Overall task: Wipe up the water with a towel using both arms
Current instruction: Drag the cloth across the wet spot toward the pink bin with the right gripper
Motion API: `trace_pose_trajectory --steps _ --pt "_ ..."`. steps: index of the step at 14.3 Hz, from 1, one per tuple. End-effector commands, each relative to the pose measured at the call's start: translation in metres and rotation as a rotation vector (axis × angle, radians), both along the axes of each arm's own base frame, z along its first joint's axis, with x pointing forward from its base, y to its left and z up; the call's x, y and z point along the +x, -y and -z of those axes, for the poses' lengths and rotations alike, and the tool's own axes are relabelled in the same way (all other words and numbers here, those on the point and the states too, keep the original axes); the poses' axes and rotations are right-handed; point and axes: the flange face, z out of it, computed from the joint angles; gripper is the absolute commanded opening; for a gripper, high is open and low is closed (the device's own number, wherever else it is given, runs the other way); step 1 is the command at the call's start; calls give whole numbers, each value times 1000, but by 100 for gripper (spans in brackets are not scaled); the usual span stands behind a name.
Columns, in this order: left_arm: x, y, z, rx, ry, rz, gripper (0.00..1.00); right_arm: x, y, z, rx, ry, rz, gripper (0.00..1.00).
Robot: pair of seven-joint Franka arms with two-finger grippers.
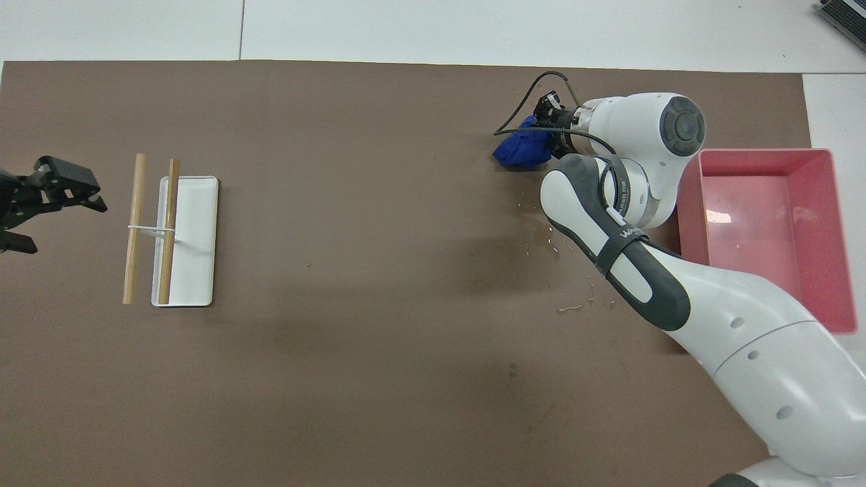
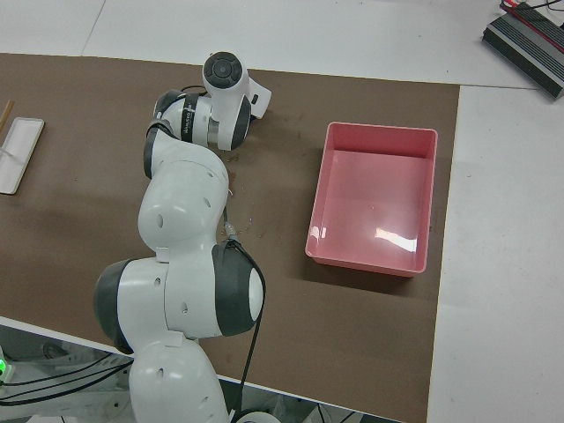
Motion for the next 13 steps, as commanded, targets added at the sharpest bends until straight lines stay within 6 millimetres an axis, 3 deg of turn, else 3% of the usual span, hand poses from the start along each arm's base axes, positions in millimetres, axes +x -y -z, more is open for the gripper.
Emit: trace_pose_trajectory --steps 1,5,8,13 --pt "-7 15 4 32 37 53 100 -41 2 22 -39 -83 -50 0" --pt "1 -16 -5 48 57 220 100 -80 6 33 -69 -167 -103 0" --pt "13 -13 -6 37 27 231 100 -115 14 37 -99 -204 -159 0" --pt "-24 -1 2 18 -95 322 100 -171 33 47 -133 -267 -216 0"
